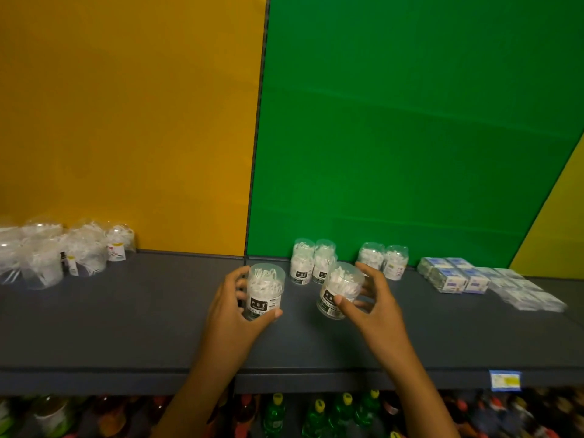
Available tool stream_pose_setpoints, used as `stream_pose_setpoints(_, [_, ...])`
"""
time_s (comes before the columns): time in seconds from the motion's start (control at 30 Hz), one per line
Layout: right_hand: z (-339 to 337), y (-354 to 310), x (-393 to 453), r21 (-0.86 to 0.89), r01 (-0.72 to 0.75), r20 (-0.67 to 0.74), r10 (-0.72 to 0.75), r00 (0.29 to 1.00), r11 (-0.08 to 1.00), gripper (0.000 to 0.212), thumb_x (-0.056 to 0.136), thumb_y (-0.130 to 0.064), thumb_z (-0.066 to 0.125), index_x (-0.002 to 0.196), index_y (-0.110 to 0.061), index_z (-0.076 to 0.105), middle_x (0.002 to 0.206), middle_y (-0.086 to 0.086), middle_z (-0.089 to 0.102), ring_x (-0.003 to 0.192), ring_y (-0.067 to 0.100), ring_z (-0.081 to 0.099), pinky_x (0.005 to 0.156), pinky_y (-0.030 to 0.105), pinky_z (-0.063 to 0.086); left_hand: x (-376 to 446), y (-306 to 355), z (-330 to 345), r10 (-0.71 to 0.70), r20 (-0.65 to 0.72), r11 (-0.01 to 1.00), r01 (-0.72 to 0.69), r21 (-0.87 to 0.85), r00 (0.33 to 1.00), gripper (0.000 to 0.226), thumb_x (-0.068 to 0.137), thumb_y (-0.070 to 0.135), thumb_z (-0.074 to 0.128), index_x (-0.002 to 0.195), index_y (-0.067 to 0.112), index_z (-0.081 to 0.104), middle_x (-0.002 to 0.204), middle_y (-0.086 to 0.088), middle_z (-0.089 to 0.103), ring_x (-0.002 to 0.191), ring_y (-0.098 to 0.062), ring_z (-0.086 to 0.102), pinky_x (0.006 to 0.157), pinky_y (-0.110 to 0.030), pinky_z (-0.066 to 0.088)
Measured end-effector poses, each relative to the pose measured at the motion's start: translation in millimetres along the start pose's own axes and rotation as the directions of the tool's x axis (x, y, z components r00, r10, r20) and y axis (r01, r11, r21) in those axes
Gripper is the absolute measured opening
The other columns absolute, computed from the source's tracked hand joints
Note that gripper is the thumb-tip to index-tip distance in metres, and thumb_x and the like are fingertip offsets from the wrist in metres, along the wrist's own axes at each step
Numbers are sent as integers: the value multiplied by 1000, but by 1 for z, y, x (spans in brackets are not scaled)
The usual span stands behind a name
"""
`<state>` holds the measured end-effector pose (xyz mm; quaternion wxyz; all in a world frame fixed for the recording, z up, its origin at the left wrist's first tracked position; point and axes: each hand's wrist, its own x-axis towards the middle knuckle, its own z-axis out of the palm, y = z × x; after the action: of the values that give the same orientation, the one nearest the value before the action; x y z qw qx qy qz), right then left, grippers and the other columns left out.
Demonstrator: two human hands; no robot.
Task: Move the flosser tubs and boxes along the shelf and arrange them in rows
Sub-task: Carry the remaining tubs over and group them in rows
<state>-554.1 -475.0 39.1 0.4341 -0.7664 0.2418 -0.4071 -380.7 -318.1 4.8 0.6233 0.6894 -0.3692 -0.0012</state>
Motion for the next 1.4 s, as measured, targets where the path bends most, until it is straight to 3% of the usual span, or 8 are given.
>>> stream_pose_setpoints(0.1, [3,7,16,-4,-10,13,10,1000,1000,62,83,-15,77,132,-34,45,116,-24,53,98,-8,59,76,8,50,19,-12,16,10,12,998,-10,64,1000,82,61,26,89,131,22,47,116,8,52,98,-9,57,76,-19,48])
stream_pose_setpoints(0.3, [1,24,54,-54,-17,-4,17,1000,998,59,82,-13,77,129,-30,45,113,-26,51,97,-3,57,74,6,48,57,-39,60,-2,80,991,-9,134,997,75,60,25,90,123,22,49,115,8,49,101,-15,56,84,-34,53])
stream_pose_setpoints(0.47, [-2,43,74,-96,-16,-12,15,1000,995,62,81,-15,78,133,-27,45,119,-26,51,100,-4,57,76,7,48,80,-50,98,-46,153,976,12,218,987,75,64,25,87,126,15,45,119,0,46,104,-13,48,81,-24,38])
stream_pose_setpoints(0.67, [-2,60,87,-96,-44,-21,42,999,994,60,80,-15,79,129,-27,47,121,-16,55,98,1,60,77,12,52,92,-66,123,-123,137,954,78,291,983,76,62,24,88,123,13,45,119,-5,49,108,-21,52,80,-25,39])
stream_pose_setpoints(0.77, [-3,67,93,-87,-38,3,38,999,995,60,79,-13,80,128,-26,48,122,-9,59,97,-4,61,79,14,52,92,-70,129,-115,117,948,73,309,987,77,62,26,88,125,14,45,120,-5,49,110,-21,51,86,-30,44])
stream_pose_setpoints(1.13, [-14,74,113,-60,38,118,-31,992,997,61,80,-7,78,128,-25,45,114,-21,53,97,-17,55,78,8,50,76,-57,120,-107,169,930,38,367,980,98,64,43,84,142,16,32,132,-1,41,125,-17,40,103,-31,38])
stream_pose_setpoints(1.27, [-19,84,119,-85,65,184,-49,982,994,55,81,-7,77,120,-29,47,114,-13,60,97,-5,62,80,16,54,74,-41,90,-87,263,769,-103,630,961,87,75,63,65,143,20,31,137,0,41,128,-16,39,105,-29,36])
stream_pose_setpoints(1.4, [-15,100,123,-163,105,231,-66,971,981,54,77,-9,79,109,-38,47,115,-5,61,100,8,64,84,30,58,78,-17,74,-48,276,578,-199,792,960,73,80,70,51,134,22,41,130,-1,47,119,-18,46,94,-30,42])
